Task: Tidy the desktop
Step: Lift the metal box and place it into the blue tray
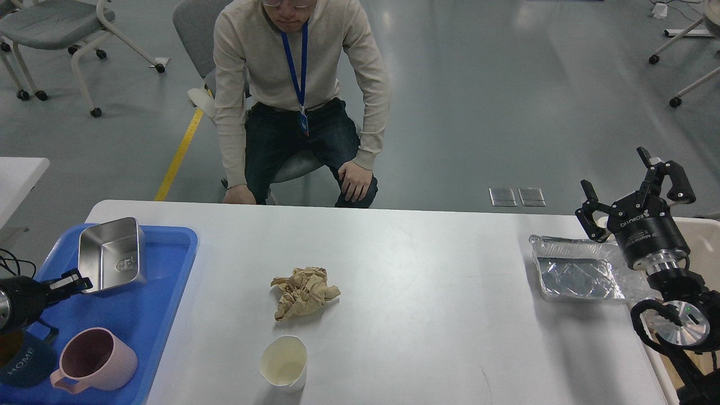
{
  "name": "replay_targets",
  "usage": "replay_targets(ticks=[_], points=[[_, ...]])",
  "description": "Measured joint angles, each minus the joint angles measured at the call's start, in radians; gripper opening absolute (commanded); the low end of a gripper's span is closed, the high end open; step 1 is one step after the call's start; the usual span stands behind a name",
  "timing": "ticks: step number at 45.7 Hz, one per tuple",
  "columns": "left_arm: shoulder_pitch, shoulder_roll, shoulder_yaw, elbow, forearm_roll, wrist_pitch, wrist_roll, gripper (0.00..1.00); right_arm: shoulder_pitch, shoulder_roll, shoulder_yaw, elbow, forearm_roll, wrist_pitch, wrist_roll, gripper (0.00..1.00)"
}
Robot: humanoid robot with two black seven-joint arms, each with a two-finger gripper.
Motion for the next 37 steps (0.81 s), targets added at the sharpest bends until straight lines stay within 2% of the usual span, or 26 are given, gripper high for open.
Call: replay_targets(ticks=[14, 16, 18, 21, 23, 37], points=[[0.034, -0.08, 0.001, 0.097, 0.004, 0.004, -0.001, 0.02, -0.002, 0.006, 0.0, 0.0, 0.0, 0.0, 0.0, 1.0], [0.037, -0.083, 0.0, 0.107, 0.004, 0.004, -0.001, 0.09, -0.004, 0.006, 0.0, 0.0, 0.0, 0.0, 0.0, 1.0], [0.039, -0.087, -0.002, 0.114, 0.004, 0.006, -0.001, 0.22, -0.005, 0.006, 0.0, 0.0, 0.0, 0.0, 0.0, 1.0], [0.039, -0.1, -0.005, 0.117, 0.004, 0.007, 0.004, 0.56, -0.006, 0.006, 0.0, 0.0, 0.0, 0.0, 0.0, 1.0], [0.039, -0.109, -0.007, 0.117, 0.004, 0.009, 0.007, 0.71, -0.006, 0.006, 0.0, 0.0, 0.001, 0.0, 0.0, 1.0], [0.018, -0.12, -0.017, 0.115, -0.008, 0.008, 0.011, 0.86, -0.008, 0.007, 0.0, 0.0, 0.0, 0.001, 0.0, 1.0]])
